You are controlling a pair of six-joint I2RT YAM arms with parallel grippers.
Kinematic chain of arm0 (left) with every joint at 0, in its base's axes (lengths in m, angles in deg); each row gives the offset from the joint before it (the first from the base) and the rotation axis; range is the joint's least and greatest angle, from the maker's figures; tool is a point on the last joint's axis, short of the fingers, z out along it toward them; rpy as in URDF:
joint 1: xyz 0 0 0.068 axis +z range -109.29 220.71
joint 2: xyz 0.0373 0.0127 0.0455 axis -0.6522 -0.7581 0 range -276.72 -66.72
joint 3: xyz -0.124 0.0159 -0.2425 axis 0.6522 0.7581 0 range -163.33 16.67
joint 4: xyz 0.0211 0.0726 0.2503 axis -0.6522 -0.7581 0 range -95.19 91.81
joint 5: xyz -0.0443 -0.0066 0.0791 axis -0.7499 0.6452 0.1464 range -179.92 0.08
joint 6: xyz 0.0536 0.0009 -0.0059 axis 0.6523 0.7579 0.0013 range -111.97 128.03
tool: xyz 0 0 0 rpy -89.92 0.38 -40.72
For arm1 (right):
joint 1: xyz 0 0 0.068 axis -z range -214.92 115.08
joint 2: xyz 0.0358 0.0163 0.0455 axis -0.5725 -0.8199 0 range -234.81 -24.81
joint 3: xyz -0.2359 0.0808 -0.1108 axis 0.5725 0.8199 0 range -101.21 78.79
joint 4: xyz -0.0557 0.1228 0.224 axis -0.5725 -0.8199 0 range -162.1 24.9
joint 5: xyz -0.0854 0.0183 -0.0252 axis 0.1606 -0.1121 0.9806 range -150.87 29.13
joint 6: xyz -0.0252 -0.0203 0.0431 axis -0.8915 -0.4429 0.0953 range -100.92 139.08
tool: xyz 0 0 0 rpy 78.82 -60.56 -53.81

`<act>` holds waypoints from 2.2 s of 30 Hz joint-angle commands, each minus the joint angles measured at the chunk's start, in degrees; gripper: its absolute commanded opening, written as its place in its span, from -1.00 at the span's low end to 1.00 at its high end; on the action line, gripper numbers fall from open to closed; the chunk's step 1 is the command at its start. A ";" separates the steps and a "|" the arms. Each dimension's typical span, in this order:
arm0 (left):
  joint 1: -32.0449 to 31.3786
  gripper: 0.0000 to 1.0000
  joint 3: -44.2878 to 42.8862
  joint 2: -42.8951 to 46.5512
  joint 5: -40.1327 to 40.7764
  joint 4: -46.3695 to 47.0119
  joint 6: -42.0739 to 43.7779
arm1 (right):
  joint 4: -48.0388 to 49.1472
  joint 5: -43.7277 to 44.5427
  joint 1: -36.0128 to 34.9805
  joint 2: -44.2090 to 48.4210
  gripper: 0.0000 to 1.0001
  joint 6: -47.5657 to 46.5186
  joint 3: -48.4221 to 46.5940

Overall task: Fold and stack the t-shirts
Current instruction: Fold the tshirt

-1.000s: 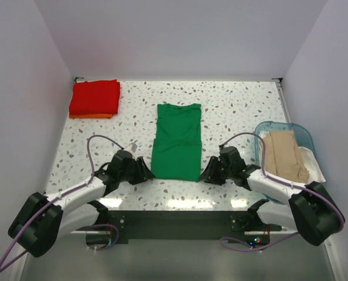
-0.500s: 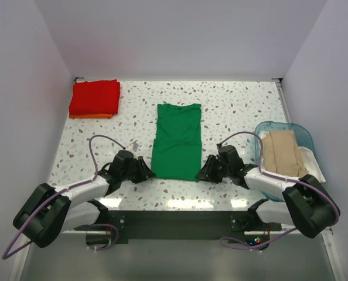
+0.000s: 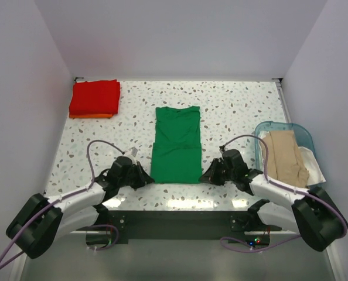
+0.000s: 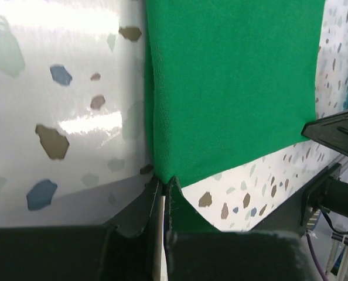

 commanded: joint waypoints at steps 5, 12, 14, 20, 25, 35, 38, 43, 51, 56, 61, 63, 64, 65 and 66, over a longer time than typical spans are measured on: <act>-5.10 -1.00 4.78 13.64 2.08 -4.47 -4.40 | -9.21 -0.14 0.08 17.00 -0.94 0.33 6.72; -15.11 -1.00 2.95 22.97 6.56 -11.06 -7.83 | -21.87 -1.63 0.08 35.29 -0.97 0.60 7.88; -15.65 -1.00 1.98 25.60 7.62 -12.90 -8.18 | -26.42 -1.37 0.08 37.60 -0.97 -0.36 6.21; -15.74 -1.00 -6.01 24.75 10.70 -17.30 -5.46 | -32.25 0.83 0.08 36.82 -0.98 -4.49 -2.23; -15.74 -1.00 -15.16 18.78 15.00 -19.33 -2.83 | -33.39 4.16 0.00 31.73 -0.98 -7.22 -10.75; -12.68 -1.00 -26.85 9.11 20.46 -20.65 -0.01 | -29.98 9.52 0.52 15.31 -0.98 -11.79 -25.08; -8.21 -1.00 -29.22 5.85 16.86 -18.54 1.66 | -28.05 9.44 1.48 10.21 -0.98 -12.50 -29.03; -2.30 -1.00 -32.47 -1.09 11.14 -15.47 3.68 | -25.76 8.65 3.33 2.02 -0.98 -13.90 -34.22; 4.55 -1.00 -39.94 -13.04 4.20 -11.51 4.82 | -22.06 1.71 10.71 -12.21 -1.00 -14.78 -43.10; 9.73 -1.00 -46.87 -22.79 -0.46 -9.31 5.26 | -20.65 -2.85 15.01 -22.84 -1.00 -14.78 -50.73; 14.83 -1.00 -54.62 -35.95 -7.40 -5.82 5.96 | -22.22 -5.67 17.57 -35.58 -1.00 -15.13 -61.54; 15.89 -1.00 -58.92 -39.93 -9.68 -5.36 6.14 | -22.41 -6.64 18.36 -42.17 -0.98 -15.57 -67.26; 16.94 -1.00 -60.07 -43.78 -10.74 -4.66 6.14 | -23.37 -6.64 18.54 -44.29 -0.95 -15.66 -69.11; 17.39 -1.00 -62.43 -45.82 -11.88 -4.39 6.23 | -23.90 -6.64 18.89 -46.13 -0.93 -15.75 -72.52; 17.91 -1.00 -63.58 -47.67 -14.67 -3.09 5.97 | -24.34 -6.99 19.15 -50.33 -0.89 -15.75 -74.03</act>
